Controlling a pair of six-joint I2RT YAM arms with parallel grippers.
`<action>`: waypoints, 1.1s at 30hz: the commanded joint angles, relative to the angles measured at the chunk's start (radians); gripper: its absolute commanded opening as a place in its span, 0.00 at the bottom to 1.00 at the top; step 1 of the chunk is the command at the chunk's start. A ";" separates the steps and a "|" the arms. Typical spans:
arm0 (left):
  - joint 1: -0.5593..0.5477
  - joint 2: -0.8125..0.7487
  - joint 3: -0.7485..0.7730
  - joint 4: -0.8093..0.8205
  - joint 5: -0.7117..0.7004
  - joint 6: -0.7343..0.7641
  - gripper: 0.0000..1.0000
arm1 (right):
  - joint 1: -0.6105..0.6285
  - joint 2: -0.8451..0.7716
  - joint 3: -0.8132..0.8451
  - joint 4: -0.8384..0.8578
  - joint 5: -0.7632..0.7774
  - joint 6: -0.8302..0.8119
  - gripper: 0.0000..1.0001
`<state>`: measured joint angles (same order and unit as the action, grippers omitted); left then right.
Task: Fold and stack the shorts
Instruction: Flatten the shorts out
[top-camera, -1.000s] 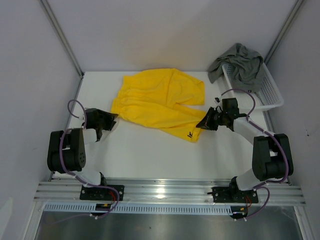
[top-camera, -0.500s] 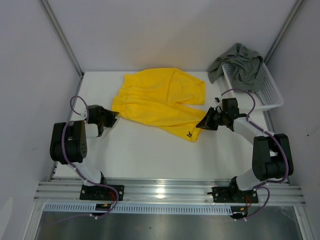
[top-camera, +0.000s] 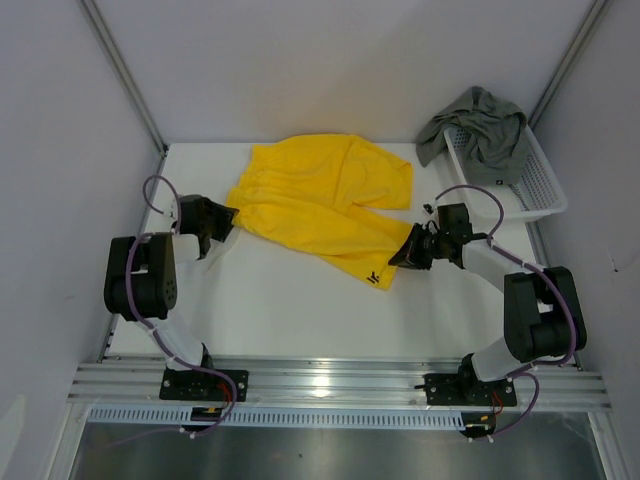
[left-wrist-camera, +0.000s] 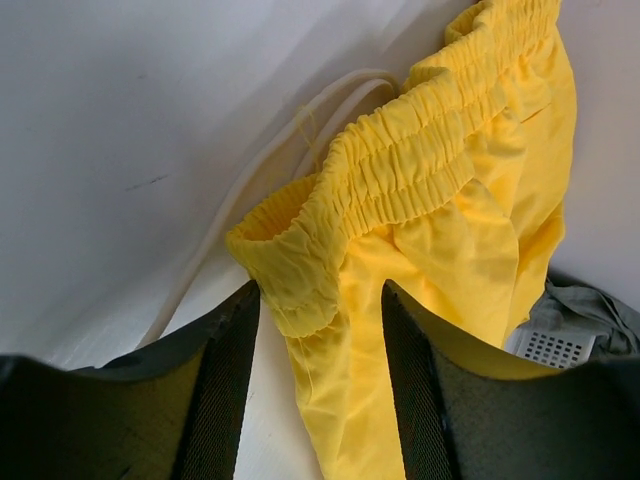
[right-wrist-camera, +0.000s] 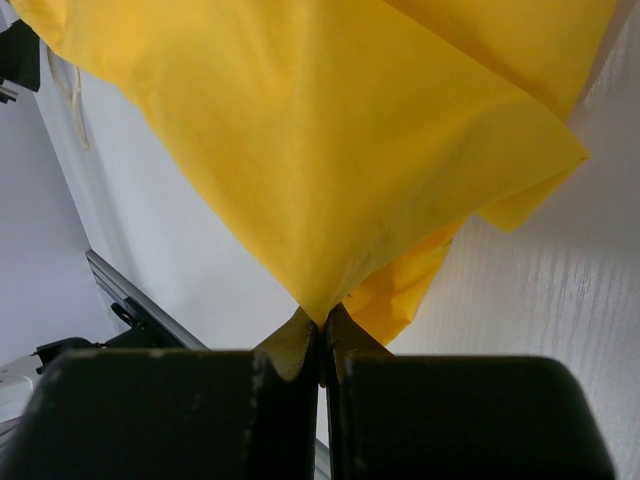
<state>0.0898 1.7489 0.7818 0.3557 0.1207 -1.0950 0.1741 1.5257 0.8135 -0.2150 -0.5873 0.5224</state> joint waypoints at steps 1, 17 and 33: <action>-0.019 0.038 0.054 -0.011 -0.032 0.026 0.56 | 0.005 -0.033 -0.007 0.025 0.009 -0.016 0.00; -0.027 0.034 0.152 -0.116 -0.050 0.095 0.00 | 0.031 -0.116 -0.057 0.002 0.007 -0.010 0.00; 0.100 -0.177 0.779 -1.127 0.014 0.179 0.00 | 0.258 -0.671 0.124 -0.238 0.005 -0.101 0.00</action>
<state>0.1551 1.6417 1.3914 -0.4946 0.1524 -0.9489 0.4305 0.9356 0.8639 -0.4053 -0.5579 0.4446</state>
